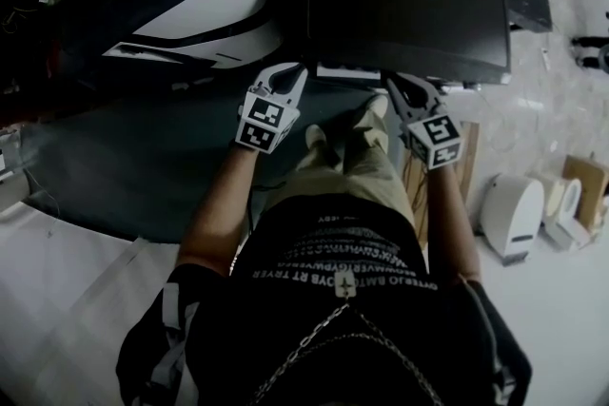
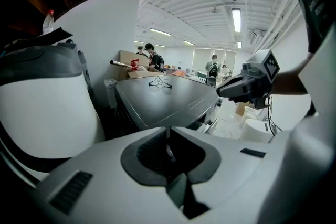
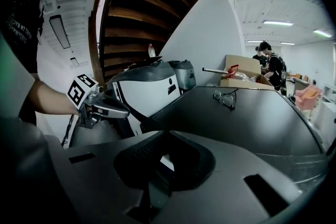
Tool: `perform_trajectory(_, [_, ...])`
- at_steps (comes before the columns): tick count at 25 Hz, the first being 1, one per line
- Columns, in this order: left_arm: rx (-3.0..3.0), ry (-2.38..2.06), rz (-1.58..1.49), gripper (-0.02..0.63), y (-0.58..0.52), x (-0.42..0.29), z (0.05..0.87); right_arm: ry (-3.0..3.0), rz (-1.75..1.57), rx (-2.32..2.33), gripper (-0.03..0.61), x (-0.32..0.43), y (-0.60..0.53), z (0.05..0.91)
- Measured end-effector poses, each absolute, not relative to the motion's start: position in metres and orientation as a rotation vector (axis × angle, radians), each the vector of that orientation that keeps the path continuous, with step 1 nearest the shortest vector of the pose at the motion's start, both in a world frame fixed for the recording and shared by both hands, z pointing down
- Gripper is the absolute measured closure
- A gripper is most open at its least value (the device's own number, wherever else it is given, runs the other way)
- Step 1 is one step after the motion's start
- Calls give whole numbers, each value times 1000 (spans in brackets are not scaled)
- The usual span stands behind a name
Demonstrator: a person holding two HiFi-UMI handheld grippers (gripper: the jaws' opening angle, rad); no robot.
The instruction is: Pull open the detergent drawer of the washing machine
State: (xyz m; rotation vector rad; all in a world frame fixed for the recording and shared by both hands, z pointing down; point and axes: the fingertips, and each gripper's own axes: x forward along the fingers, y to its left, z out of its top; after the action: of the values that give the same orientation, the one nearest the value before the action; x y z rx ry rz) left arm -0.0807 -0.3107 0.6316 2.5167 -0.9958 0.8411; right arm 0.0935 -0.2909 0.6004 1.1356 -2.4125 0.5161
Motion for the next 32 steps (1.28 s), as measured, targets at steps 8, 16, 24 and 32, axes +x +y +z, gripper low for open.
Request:
perform_trajectory(8, [2459,-850,862,529,-298,-67,672,-2351,695,1050,468,103,-285,655])
perform_trajectory(16, [2392,-760,923,482,-292,-62,703,-2275,752,977,445,100,-283,695])
perform_trajectory(24, [2390,-754,904,477,-292,-60,706,-2276,804,893,427,88,-283,705])
perform_trajectory(32, [2379,-742,935,477,-286,-62,709,-2233,826,918,428,86,-277,713])
